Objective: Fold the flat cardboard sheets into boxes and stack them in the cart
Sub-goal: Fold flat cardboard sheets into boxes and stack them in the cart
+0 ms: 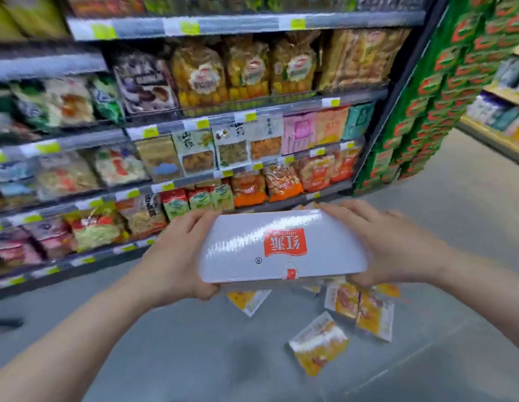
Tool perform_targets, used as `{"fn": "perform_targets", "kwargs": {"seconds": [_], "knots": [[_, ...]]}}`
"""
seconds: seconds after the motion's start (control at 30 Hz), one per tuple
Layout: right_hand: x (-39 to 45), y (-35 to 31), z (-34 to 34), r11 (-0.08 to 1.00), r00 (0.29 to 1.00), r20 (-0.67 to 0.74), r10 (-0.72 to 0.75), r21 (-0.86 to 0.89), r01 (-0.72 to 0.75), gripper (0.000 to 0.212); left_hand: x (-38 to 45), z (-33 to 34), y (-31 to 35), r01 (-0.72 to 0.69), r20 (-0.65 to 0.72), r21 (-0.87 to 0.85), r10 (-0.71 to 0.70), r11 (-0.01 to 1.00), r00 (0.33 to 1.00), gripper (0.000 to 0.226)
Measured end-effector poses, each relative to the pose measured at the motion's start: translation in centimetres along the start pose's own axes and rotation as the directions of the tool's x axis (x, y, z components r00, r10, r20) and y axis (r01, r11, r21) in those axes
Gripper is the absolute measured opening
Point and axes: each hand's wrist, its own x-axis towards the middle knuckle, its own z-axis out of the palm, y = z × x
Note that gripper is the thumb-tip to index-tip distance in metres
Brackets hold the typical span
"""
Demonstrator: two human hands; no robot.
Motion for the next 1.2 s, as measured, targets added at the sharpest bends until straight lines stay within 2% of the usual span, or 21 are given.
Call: {"fn": "perform_targets", "kwargs": {"seconds": [0.1, 0.2, 0.27, 0.47, 0.6, 0.73, 0.87, 0.93, 1.07, 1.2], "knots": [[4.4, -5.8, -1.7, 0.988, 0.989, 0.02, -0.146, -0.05, 0.147, 0.105, -4.7, -1.9, -5.1, 0.152, -0.031, -0.008, -0.152, 0.988, 0.988, 0.113], [8.0, -11.5, -3.0, 0.96, 0.965, 0.054, -0.257, -0.098, 0.261, 0.106, -8.9, -3.5, -9.8, 0.244, -0.064, -0.017, -0.245, 0.97, 0.967, 0.115], [11.2, -16.9, -3.7, 0.93, 0.937, 0.062, -0.344, -0.117, 0.349, 0.106, -12.7, -5.0, -14.0, 0.343, -0.066, -0.05, -0.346, 0.938, 0.936, 0.112], [17.9, -30.5, -6.2, 0.838, 0.851, 0.121, -0.511, -0.149, 0.525, 0.107, -21.8, -8.5, -23.3, 0.498, -0.133, -0.049, -0.5, 0.866, 0.856, 0.115], [22.1, -40.9, -7.5, 0.742, 0.765, 0.123, -0.633, -0.184, 0.644, 0.104, -28.4, -10.6, -28.8, 0.618, -0.219, -0.086, -0.62, 0.782, 0.754, 0.107], [25.4, -48.0, -8.2, 0.655, 0.68, 0.161, -0.715, -0.183, 0.733, 0.105, -32.5, -11.4, -32.9, 0.699, -0.264, -0.1, -0.696, 0.708, 0.668, 0.106], [29.3, -53.9, -8.8, 0.547, 0.584, 0.202, -0.786, -0.214, 0.81, 0.106, -35.0, -12.1, -35.9, 0.783, -0.241, -0.167, -0.795, 0.599, 0.556, 0.103], [31.2, -56.3, -9.3, 0.489, 0.534, 0.231, -0.813, -0.225, 0.843, 0.106, -35.7, -12.5, -37.4, 0.804, -0.236, -0.18, -0.818, 0.567, 0.524, 0.104], [36.3, -61.8, -11.1, 0.368, 0.427, 0.251, -0.869, -0.249, 0.896, 0.103, -35.8, -14.6, -41.4, 0.881, -0.218, -0.162, -0.887, 0.444, 0.407, 0.115], [42.3, -66.9, -13.8, 0.281, 0.348, 0.277, -0.896, -0.253, 0.926, 0.1, -34.3, -17.3, -45.9, 0.915, -0.257, -0.193, -0.919, 0.353, 0.3, 0.116]]}}
